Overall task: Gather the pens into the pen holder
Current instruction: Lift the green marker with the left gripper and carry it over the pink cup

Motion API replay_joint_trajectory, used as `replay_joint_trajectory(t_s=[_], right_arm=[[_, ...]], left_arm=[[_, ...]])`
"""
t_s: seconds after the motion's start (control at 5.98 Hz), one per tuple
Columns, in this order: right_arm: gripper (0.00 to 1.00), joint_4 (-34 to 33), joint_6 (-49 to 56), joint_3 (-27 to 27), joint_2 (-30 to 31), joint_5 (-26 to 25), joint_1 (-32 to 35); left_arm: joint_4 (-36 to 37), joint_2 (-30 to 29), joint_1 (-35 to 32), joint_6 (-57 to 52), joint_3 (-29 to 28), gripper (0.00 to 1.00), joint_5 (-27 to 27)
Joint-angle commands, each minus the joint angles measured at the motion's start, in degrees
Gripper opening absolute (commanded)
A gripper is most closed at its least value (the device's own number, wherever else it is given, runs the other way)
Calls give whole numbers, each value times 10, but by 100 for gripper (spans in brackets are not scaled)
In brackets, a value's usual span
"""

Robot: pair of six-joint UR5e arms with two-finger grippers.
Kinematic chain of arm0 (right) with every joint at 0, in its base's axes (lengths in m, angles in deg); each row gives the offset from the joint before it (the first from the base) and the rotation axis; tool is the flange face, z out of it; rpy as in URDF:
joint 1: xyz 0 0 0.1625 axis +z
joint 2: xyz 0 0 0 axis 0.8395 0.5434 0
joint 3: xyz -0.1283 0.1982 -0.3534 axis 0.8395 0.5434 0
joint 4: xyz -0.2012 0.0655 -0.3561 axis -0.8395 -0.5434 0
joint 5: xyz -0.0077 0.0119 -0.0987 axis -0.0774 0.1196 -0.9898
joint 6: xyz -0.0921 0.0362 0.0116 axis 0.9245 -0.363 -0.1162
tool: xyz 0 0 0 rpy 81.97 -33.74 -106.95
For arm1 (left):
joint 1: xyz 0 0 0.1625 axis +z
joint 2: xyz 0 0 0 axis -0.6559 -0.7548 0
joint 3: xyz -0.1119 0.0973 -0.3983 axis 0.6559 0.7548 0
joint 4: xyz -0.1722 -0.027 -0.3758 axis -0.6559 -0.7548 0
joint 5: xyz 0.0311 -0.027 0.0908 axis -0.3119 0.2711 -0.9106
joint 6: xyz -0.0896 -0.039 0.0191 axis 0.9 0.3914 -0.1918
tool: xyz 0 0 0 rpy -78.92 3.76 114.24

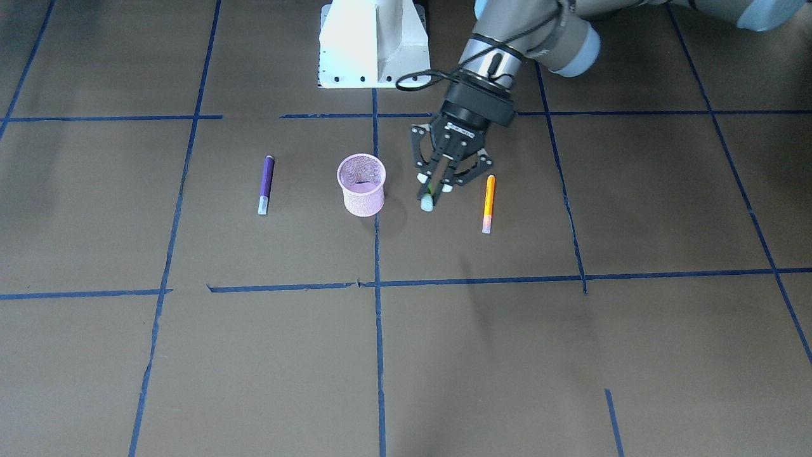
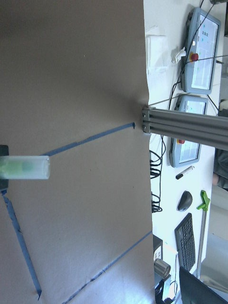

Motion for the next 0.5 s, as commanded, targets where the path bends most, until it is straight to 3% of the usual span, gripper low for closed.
replay_joint_trajectory(t_s=[0.0, 0.33], right_arm=[[100, 0, -1, 0, -1, -1, 0], [100, 0, 0, 3, -1, -2, 1]], left_arm=[[-1, -50, 73, 4, -47, 0, -113], [-1, -63, 111, 43, -98, 0, -163]])
